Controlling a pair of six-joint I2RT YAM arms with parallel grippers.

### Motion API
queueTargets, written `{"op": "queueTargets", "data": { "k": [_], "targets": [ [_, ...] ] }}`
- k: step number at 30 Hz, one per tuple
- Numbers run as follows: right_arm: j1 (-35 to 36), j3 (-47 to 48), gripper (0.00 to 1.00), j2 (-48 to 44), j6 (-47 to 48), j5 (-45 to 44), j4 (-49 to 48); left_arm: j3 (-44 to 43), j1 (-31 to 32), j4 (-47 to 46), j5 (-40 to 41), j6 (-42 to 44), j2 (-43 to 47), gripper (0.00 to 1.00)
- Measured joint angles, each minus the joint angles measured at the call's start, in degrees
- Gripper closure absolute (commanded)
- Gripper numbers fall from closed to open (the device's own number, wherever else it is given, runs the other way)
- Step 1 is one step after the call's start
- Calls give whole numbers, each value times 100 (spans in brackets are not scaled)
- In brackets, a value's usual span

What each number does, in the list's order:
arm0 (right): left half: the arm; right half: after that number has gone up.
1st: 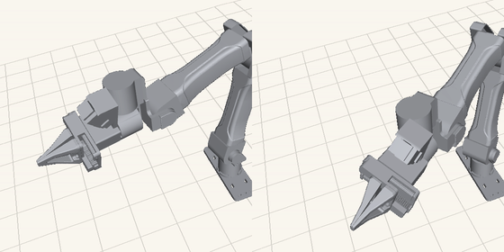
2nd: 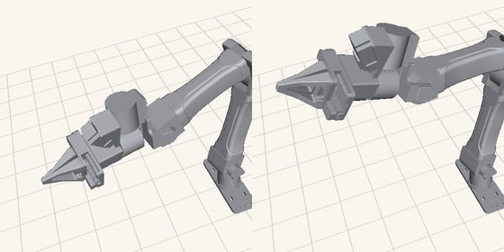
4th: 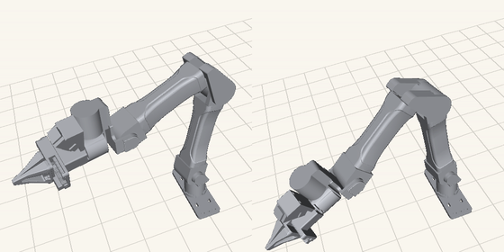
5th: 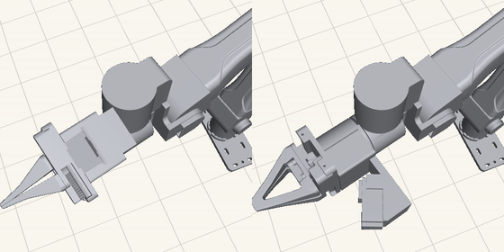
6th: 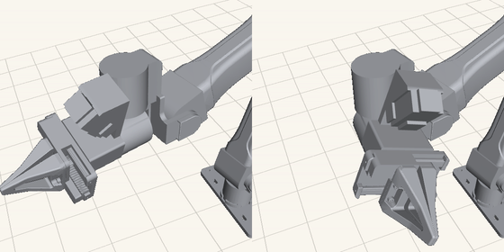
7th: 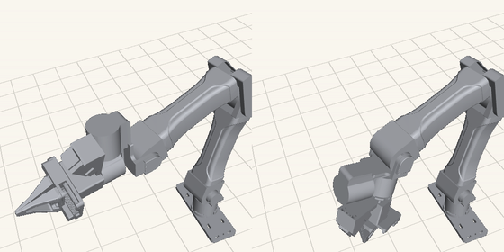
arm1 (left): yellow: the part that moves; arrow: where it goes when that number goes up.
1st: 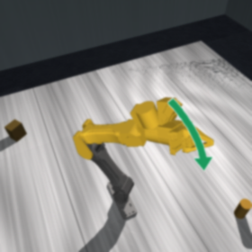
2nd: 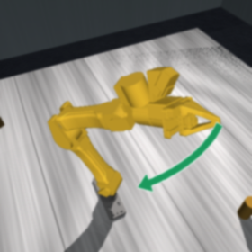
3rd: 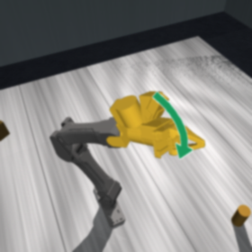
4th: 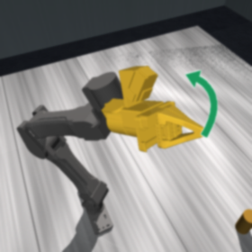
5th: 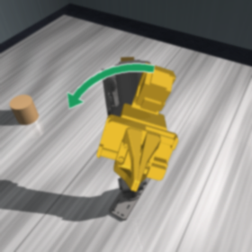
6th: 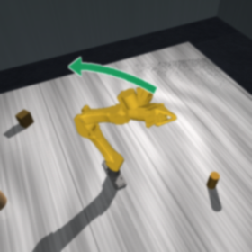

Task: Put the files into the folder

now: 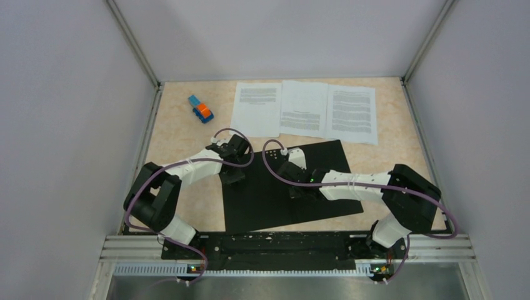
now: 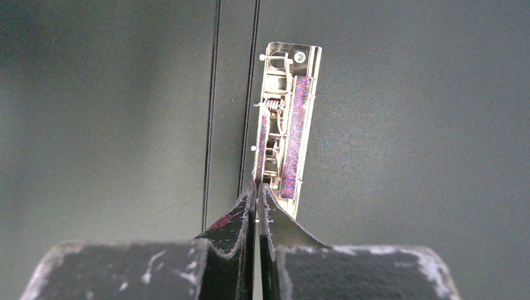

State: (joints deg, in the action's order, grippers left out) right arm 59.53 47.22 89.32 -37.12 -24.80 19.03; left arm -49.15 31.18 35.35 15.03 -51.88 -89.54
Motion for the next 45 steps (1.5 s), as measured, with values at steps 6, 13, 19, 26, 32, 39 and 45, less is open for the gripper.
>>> {"op": "queueTargets", "data": {
  "k": [6, 13, 19, 26, 32, 39, 45],
  "targets": [
    [59, -55, 95, -22, 7, -61, -46, -37, -87, 39, -131, 42, -37, 57],
    [70, -192, 92, -173, 2, 4, -122, -81, -129, 79, -197, 76, -76, 57],
    [70, -192, 86, -170, 4, 24, -122, -101, -142, 101, -214, 81, -98, 57],
    [70, -192, 83, -195, 4, 50, -48, -101, -142, 103, -216, 81, -98, 58],
    [70, -179, 83, -199, 4, 129, 9, -101, -146, 105, -219, 81, -98, 58],
    [70, -177, 86, -199, 7, 238, 87, -101, -149, 105, -219, 81, -98, 58],
    [70, -162, 95, -192, 0, 225, 118, -101, -151, 105, -221, 81, -98, 58]
  ]
}}
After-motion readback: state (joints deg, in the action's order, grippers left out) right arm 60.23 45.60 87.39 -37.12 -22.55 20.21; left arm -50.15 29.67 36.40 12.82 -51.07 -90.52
